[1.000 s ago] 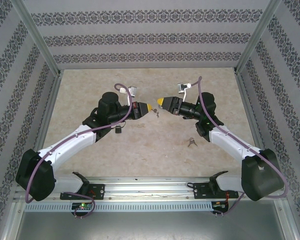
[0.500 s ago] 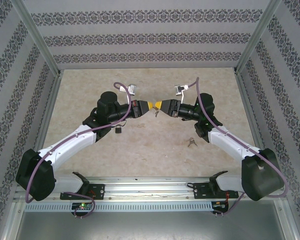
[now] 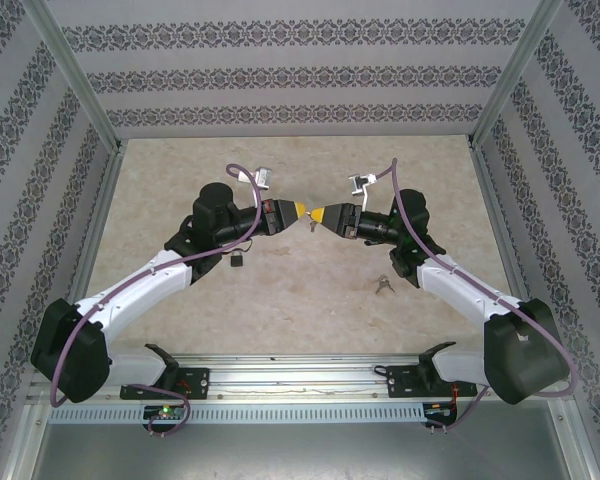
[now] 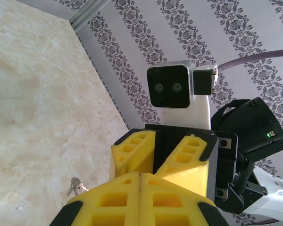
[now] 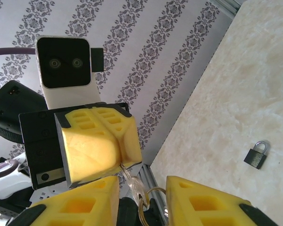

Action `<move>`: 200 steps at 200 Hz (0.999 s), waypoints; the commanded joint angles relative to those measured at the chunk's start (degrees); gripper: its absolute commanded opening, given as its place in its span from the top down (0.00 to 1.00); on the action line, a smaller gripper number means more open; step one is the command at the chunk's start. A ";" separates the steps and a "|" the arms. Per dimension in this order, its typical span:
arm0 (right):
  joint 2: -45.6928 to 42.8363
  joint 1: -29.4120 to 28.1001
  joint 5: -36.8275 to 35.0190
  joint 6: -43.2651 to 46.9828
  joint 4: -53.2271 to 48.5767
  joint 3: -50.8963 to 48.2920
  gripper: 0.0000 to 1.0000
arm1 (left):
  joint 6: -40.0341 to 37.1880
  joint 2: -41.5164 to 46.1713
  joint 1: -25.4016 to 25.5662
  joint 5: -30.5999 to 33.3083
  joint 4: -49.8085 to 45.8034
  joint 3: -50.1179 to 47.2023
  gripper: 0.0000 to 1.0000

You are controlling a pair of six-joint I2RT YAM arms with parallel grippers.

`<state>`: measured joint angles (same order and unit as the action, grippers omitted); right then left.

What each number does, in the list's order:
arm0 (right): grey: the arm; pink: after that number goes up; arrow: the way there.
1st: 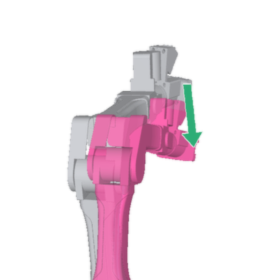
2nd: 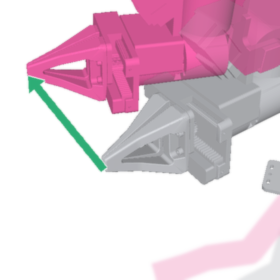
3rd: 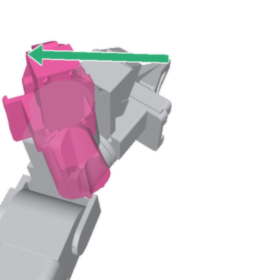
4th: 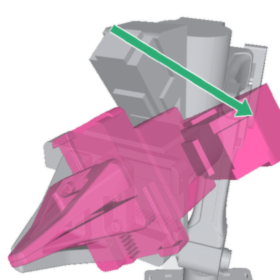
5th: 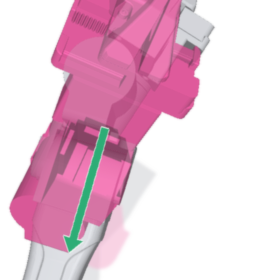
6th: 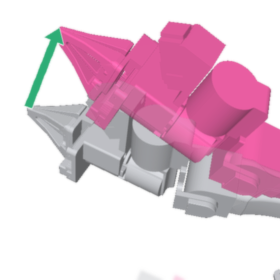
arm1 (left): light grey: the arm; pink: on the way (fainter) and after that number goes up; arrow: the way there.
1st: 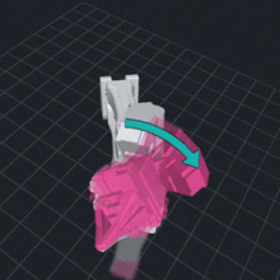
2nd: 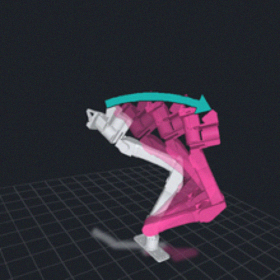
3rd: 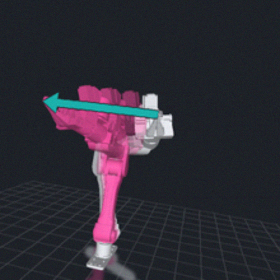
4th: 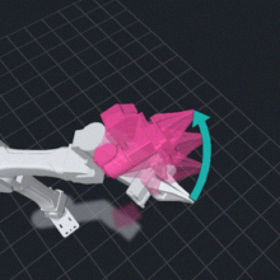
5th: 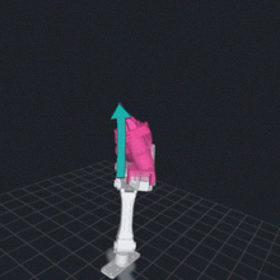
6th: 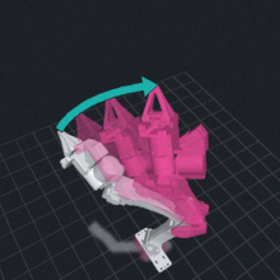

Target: Unlock with the key

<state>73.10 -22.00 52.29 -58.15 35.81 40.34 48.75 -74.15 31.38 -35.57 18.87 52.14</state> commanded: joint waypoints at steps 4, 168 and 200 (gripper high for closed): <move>-1.21 -0.50 2.39 0.87 2.53 -0.17 0.68 | 0.81 1.82 -0.70 -0.02 3.49 -0.61 1.00; -1.47 -1.04 4.19 -0.01 5.03 -0.04 0.84 | 2.92 1.35 -0.94 -0.98 6.33 -1.26 1.00; -1.47 -0.85 4.41 0.39 4.89 0.00 0.86 | 3.37 1.23 -1.21 -2.12 6.87 -1.31 1.00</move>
<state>72.66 -22.39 54.96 -58.59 37.69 40.34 51.44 -73.76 31.03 -36.32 22.76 51.22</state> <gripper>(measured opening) 0.149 0.040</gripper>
